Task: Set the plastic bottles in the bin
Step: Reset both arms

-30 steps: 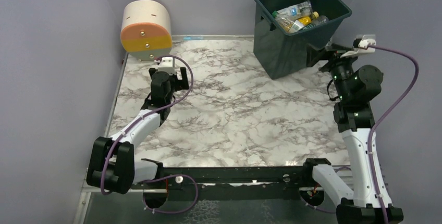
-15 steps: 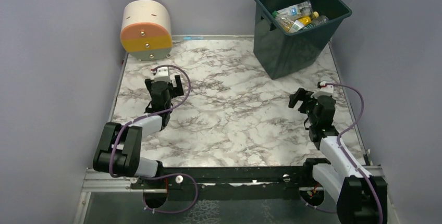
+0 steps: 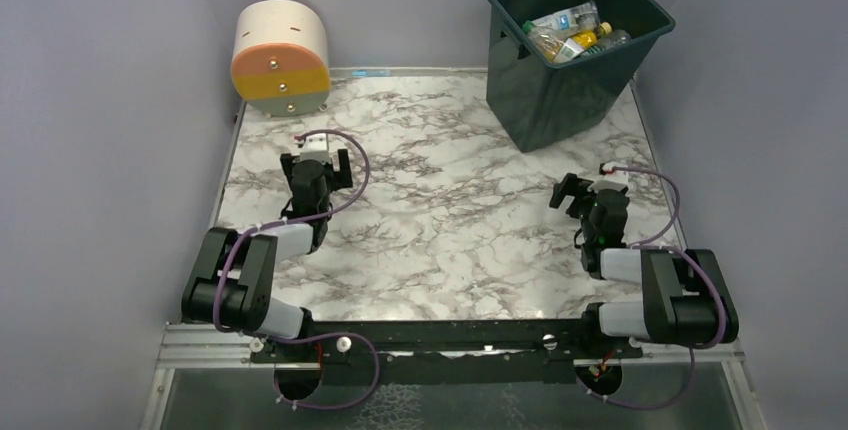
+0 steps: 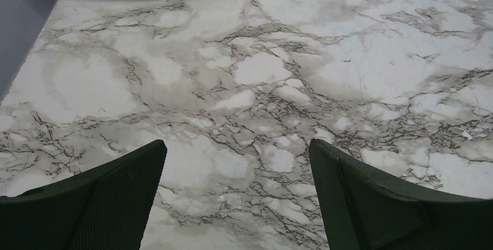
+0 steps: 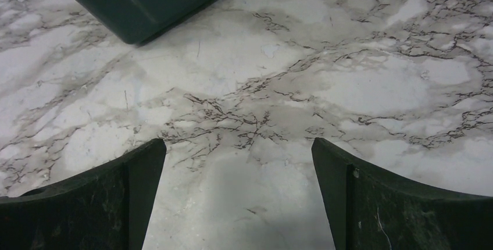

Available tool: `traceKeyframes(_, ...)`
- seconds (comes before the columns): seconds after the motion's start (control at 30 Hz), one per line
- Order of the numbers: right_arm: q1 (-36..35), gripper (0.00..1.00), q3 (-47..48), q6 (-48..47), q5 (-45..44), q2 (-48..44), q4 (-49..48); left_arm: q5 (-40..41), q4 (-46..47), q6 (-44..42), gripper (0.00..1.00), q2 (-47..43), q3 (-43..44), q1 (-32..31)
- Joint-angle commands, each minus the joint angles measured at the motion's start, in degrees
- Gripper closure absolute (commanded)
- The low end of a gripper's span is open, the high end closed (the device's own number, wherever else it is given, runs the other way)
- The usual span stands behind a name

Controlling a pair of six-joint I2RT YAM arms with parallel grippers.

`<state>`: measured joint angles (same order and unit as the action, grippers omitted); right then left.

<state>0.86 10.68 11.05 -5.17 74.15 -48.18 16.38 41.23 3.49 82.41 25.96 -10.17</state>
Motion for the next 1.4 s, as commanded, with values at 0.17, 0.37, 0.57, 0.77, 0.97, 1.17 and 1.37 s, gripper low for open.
traceKeyframes(0.17, -2.1, 0.01, 3.1, -3.9, 0.0, 11.0, -17.3, 4.8, 10.1, -4.3, 0.01, 3.3, -5.1, -1.2)
traceKeyframes(0.37, -2.4, 0.01, 2.8, -4.7, 1.2, 10.8, -17.8, 5.9, 10.0, -6.0, 0.01, 6.1, -2.8, -1.2)
traceKeyframes(0.57, -3.6, 0.01, 1.5, -8.2, 5.8, 13.5, -23.4, 7.5, 12.0, -7.6, 0.01, 7.0, -2.8, -1.0)
traceKeyframes(0.77, -4.9, 0.0, 3.2, -9.7, 7.0, 16.7, -23.1, 7.8, 24.5, -8.8, 0.01, 9.9, -6.9, 0.0)
traceKeyframes(0.97, -6.4, 0.01, 1.9, -13.7, 12.3, 17.9, -26.6, 6.6, 25.4, -7.6, 0.01, 9.0, -8.2, 0.9)
traceKeyframes(1.17, -6.5, 0.01, 2.8, -13.3, 11.0, 18.2, -25.6, 7.8, 40.5, -8.0, 0.01, 12.1, -15.2, 0.4)
traceKeyframes(1.37, -6.5, 0.01, 3.9, -12.5, 8.8, 18.5, -23.8, 8.0, 35.6, -7.6, 0.01, 12.5, -11.9, 0.8)
